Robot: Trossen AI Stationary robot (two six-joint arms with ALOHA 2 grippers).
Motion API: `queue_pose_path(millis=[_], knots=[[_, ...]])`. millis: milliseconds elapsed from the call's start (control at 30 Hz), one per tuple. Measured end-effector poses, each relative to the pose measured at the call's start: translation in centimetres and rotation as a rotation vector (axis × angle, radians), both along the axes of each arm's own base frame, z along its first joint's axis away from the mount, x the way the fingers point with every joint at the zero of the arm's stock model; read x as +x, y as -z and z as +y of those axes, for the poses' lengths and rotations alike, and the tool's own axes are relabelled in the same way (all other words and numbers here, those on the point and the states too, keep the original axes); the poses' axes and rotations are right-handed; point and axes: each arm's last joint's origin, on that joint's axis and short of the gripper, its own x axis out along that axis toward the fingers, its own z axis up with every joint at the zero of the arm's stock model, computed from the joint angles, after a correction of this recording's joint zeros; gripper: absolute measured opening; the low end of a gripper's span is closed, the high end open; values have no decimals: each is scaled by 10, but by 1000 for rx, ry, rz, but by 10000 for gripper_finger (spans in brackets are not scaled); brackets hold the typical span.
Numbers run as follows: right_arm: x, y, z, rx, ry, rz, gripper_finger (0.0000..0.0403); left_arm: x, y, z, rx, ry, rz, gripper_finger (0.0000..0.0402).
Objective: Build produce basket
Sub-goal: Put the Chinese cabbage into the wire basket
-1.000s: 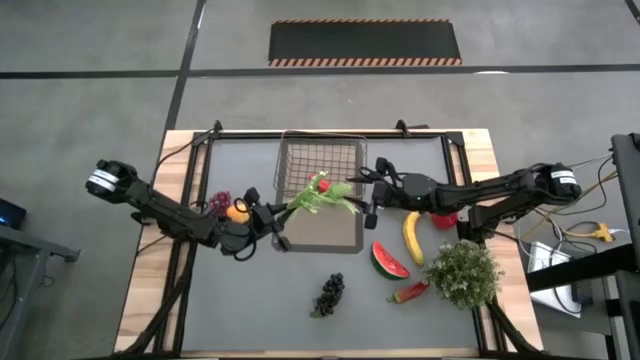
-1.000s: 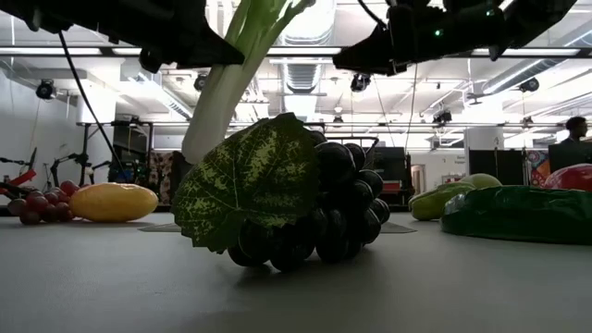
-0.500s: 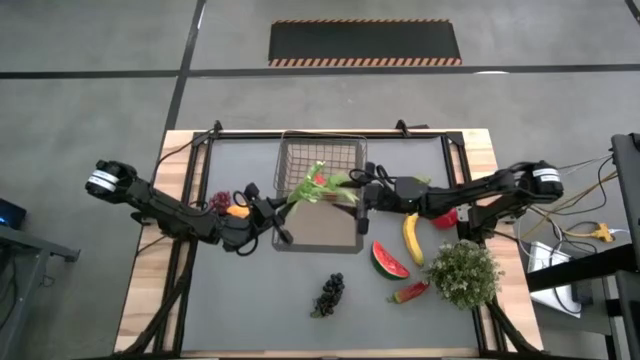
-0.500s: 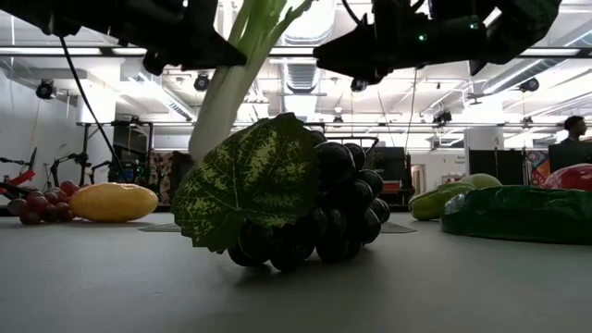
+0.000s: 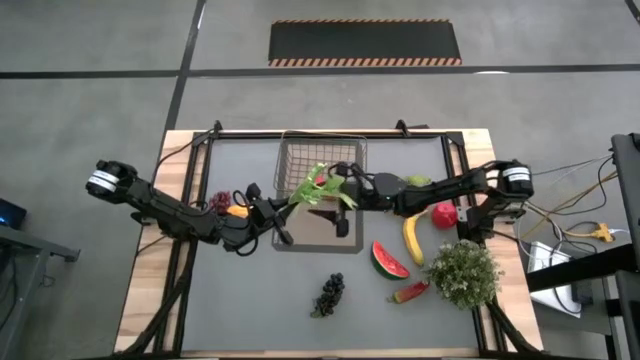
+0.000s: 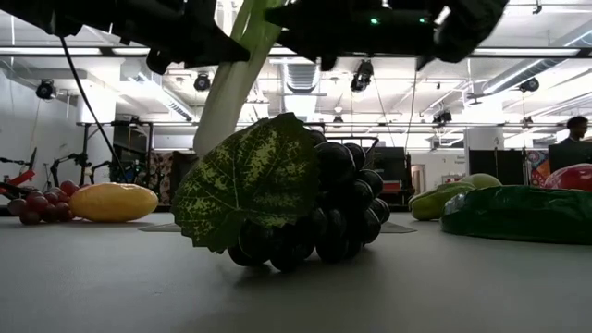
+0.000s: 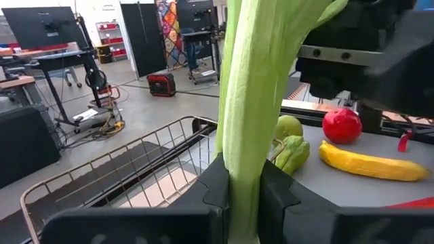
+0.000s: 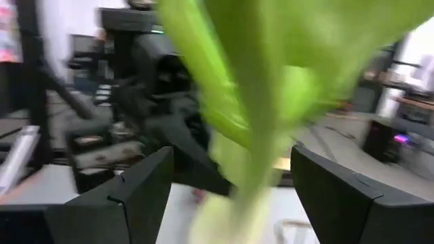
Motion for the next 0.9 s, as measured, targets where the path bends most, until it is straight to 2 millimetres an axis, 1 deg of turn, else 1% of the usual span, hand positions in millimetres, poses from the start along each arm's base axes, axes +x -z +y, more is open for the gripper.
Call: queue_pose_path(millis=[167,300,433,633,667,767,833,900], knots=[[25,-6,-3,5,9,-31,259,0,0,0,-4,-4,-7,18],[38,-7,-4,3,9,-41,219,0,0,0,-3,-2,-5,18],[42,-7,-4,3,11,-41,153,0,0,0,-2,1,-1,18],[39,-9,-4,-1,6,-41,32,0,0,0,0,4,0,18],[39,-8,-4,-10,5,-37,24,0,0,0,0,6,-1,18],[39,-8,-4,-23,5,-27,23,0,0,0,0,6,0,25],[38,-8,-3,-23,4,-17,23,0,0,0,0,7,2,42],[38,-9,-3,-30,3,-6,23,0,0,0,1,9,3,69]])
